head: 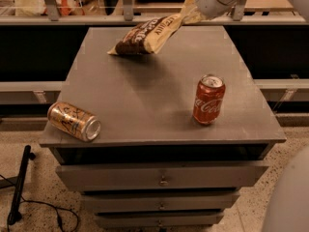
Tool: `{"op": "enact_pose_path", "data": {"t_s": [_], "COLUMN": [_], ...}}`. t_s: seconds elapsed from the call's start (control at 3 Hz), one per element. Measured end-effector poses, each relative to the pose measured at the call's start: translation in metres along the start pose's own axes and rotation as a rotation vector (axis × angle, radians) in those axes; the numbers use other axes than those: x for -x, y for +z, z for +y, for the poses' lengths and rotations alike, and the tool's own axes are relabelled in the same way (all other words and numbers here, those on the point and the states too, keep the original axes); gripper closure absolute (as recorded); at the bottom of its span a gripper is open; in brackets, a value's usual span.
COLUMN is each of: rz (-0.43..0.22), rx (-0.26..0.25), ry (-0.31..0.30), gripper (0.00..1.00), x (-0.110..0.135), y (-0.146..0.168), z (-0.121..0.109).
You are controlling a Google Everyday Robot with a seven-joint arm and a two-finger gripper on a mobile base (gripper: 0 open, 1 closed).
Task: Move brown chip bag near coke can
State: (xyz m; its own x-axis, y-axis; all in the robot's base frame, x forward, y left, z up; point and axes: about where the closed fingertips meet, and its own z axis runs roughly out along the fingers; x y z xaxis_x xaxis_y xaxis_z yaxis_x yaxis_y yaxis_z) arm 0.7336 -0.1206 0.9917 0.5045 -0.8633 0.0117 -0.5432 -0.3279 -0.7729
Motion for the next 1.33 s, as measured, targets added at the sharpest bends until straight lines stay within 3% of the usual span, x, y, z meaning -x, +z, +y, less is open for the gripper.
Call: {"op": "enact_pose_path", "data": {"t_s": [0.33,0.67,1.33], "rz": [0.047,0.106,0.162], "rx": [0.043,0.102,0.235], "ry": [0.013,0.049,0.162], "gripper": [1.0,1.0,1.0], "x": [0.002,-0.009,-0.031], "y": [-0.042,-0.054,-0.022], "z": [0.015,0.028,0.042]}}
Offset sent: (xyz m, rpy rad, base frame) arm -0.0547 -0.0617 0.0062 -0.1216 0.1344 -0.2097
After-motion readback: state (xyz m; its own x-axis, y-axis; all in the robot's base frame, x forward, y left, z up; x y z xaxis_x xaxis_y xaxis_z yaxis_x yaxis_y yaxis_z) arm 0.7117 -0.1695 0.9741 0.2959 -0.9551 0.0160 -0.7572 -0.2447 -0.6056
